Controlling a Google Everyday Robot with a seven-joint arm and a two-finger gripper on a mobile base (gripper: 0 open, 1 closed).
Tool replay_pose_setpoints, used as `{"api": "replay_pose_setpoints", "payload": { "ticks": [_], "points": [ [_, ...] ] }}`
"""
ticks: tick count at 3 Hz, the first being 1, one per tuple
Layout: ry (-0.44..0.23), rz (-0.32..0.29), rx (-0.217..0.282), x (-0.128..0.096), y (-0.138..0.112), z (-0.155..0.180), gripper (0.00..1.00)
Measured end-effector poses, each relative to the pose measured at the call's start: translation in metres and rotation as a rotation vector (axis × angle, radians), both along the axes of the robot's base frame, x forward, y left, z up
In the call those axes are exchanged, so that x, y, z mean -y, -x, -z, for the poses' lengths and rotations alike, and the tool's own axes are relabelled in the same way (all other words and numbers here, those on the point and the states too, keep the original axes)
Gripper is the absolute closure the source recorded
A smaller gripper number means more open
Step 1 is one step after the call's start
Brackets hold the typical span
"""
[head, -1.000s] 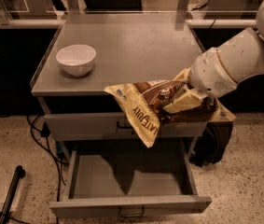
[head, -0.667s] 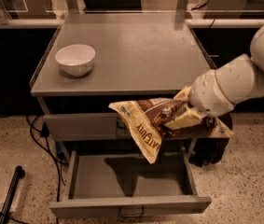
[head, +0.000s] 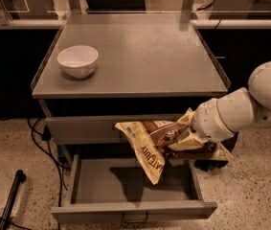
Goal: Place brown chip bag into middle drawer
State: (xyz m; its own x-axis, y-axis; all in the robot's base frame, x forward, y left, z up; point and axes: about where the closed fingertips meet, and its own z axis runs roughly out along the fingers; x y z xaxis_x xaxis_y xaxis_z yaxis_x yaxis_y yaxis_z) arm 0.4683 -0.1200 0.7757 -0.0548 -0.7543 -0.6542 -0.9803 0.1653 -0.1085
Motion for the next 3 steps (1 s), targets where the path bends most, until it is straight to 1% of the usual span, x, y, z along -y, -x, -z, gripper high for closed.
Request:
{"api": "replay_pose_setpoints", "payload": {
  "ticks": [1, 2, 3],
  "points": [
    [0.042, -0.017, 0.011, 0.003, 0.001, 0.021, 1.00],
    [0.093, -0.050, 0.023, 0.007, 0.000, 0.076, 1.00],
    [0.084, -0.052, 0.021, 0.002, -0.004, 0.120, 1.00]
  ]
}}
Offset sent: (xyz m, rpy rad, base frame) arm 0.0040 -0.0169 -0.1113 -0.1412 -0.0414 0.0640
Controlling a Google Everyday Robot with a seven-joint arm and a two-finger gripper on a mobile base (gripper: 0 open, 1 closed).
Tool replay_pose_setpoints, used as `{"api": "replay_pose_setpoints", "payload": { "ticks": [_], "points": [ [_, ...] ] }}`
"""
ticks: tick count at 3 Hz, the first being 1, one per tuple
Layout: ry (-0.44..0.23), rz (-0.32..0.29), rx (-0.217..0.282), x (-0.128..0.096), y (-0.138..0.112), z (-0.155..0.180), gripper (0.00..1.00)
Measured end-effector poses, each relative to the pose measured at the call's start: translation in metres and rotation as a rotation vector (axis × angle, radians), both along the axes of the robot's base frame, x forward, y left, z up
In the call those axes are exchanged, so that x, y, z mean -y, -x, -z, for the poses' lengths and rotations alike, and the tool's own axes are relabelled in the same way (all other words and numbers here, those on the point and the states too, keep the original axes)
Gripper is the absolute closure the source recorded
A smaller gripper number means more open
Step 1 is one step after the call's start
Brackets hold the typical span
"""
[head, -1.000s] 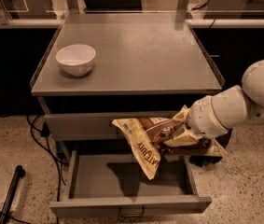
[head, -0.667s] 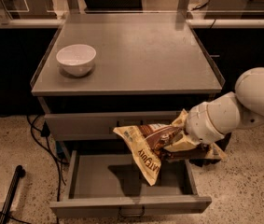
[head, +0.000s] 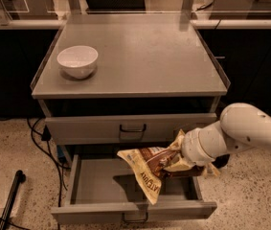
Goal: Place brown chip bag into middle drawer
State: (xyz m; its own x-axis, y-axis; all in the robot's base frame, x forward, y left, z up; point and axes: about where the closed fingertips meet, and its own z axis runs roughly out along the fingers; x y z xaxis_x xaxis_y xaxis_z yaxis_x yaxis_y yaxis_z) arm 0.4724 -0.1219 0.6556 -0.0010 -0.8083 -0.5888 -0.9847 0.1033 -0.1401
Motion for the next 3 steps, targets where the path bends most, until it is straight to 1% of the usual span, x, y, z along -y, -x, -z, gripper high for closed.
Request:
{"api": "replay_pose_setpoints", "payload": {
  "ticks": [1, 2, 3],
  "points": [
    [-0.031, 0.006, 0.000, -0.014, -0.004, 0.049, 1.00],
    [-0.030, 0.030, 0.019, -0.028, -0.007, 0.103, 1.00],
    [-0.032, 0.067, 0.067, -0.028, -0.022, 0.105, 1.00]
  ]
}}
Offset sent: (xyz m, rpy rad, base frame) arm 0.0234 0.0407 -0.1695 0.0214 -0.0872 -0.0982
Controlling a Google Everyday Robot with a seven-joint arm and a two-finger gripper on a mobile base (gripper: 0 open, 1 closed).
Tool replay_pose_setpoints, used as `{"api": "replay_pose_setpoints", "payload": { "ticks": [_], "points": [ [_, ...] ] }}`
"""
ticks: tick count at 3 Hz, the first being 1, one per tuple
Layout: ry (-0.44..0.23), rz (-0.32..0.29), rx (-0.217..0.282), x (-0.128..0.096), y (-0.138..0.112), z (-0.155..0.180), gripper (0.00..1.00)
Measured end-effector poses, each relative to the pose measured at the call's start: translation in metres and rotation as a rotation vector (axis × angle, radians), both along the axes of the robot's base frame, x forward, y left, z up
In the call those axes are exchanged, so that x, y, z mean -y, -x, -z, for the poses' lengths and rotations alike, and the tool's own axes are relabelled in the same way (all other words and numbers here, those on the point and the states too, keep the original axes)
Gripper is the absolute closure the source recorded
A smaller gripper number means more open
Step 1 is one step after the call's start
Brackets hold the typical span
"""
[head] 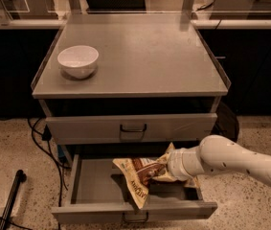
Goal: Place brown chip bag into middle drawer
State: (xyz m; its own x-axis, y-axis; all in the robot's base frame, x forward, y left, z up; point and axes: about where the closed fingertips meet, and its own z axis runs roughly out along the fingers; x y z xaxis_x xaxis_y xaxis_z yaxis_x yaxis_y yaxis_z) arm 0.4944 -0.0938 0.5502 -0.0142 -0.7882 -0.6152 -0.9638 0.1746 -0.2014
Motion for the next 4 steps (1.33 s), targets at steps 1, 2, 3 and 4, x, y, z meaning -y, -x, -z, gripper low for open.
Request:
{"api": "replay_pose_setpoints", "payload": {
  "ticks": [1, 2, 3, 4],
  "points": [
    [-0.001, 0.001, 0.002, 0.000, -0.001, 0.002, 1.00],
    [-0.016, 0.005, 0.021, -0.001, -0.007, 0.020, 1.00],
    [-0.041, 0.021, 0.046, -0.005, -0.019, 0.043, 1.00],
    [-0.073, 0.046, 0.067, -0.012, -0.034, 0.067, 1.00]
  ]
}}
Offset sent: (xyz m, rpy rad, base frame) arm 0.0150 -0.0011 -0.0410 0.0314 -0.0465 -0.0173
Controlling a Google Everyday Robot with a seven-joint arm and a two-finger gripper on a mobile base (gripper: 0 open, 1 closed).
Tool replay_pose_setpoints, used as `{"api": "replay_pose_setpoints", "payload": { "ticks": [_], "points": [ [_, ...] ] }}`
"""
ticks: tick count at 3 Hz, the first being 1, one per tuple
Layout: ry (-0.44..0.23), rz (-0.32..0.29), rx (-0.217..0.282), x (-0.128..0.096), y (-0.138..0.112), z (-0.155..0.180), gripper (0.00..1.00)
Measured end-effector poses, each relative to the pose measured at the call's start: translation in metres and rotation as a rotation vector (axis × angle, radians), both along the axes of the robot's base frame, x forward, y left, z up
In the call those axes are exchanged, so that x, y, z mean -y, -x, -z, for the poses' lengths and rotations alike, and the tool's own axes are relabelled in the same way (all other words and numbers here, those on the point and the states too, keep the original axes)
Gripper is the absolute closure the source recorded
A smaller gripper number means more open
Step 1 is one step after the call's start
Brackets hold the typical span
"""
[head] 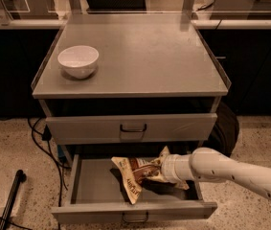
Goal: Place brown chip bag into middle drawer
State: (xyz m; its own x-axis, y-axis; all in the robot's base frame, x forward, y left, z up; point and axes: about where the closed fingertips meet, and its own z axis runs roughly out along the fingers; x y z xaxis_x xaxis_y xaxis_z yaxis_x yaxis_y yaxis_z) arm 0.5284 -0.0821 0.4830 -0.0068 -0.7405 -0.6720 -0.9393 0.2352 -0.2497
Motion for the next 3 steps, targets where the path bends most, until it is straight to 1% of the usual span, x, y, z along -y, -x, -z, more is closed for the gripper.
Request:
{"api": "replay_pose_setpoints", "payload": {
  "ticks": [1, 2, 3],
  "points": [
    [-0.024, 0.034, -0.004, -0.005, -0.018, 0.030, 1.00],
    [-0.030, 0.056, -0.032, -0.009, -0.032, 0.061, 1.00],
    [-0.027, 0.065, -0.060, -0.013, -0.042, 0.086, 1.00]
  ]
}}
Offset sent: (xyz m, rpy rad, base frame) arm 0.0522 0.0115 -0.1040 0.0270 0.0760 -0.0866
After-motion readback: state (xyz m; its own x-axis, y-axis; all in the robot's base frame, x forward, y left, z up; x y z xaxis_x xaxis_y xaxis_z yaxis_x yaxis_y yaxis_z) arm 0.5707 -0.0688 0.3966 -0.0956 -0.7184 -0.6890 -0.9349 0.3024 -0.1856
